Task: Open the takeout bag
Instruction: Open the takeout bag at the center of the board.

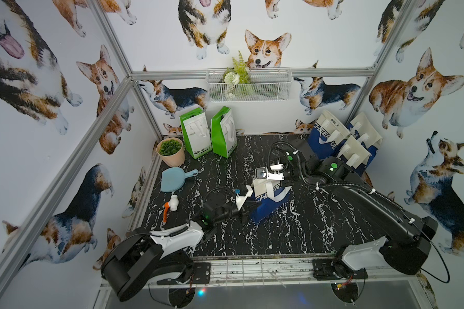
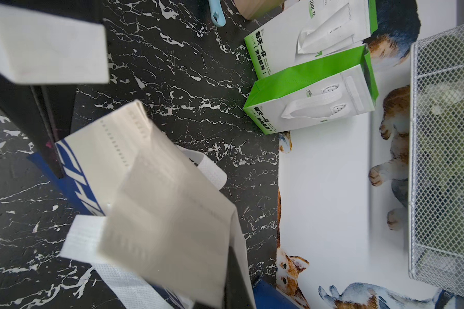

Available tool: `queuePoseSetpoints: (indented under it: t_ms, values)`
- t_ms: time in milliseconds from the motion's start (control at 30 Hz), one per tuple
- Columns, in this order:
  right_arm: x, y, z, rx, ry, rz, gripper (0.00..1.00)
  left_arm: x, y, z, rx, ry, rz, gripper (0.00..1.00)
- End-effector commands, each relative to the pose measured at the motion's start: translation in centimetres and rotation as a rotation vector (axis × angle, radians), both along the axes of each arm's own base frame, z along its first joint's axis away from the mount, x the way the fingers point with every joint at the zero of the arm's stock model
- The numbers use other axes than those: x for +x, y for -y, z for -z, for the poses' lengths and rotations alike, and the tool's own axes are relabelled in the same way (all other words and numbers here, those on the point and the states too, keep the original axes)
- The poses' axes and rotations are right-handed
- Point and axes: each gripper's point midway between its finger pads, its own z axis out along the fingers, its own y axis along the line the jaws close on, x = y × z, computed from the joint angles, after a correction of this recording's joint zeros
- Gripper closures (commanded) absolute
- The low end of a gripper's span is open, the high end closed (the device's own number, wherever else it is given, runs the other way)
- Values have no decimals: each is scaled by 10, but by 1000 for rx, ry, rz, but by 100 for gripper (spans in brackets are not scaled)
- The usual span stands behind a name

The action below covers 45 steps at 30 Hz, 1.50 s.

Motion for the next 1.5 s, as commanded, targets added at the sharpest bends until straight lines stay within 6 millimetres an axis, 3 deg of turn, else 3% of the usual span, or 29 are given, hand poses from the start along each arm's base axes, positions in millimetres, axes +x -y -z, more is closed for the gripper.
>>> queuePoseSetpoints:
  t_ms: [0, 133, 467, 700, 800, 1167, 1400, 1467]
  values:
    - [2, 6, -9, -60, 15, -24, 100, -1, 1, -4, -7, 25, 13, 100]
    - [-3, 6, -17, -85, -17, -47, 100, -2, 1, -3, -5, 25, 15, 100]
    - [0, 8, -12, -137, -46, -33, 100, -1, 1, -2, 0, 23, 12, 100]
    - [7, 3, 15, -90, -41, 4, 99, 0, 0, -3, 0, 18, 5, 100]
    - [8, -1, 17, -29, -26, 5, 88, 0, 1, -1, 4, 13, 4, 100]
    - [12, 7, 29, -8, -26, 44, 81, 1, 1, 0, 6, 11, 3, 100]
    - [11, 12, 31, -18, -24, 63, 81, 1, 1, 0, 6, 9, 4, 100]
    - [10, 12, 32, -20, -30, 60, 86, 1, 1, 0, 6, 9, 3, 100]
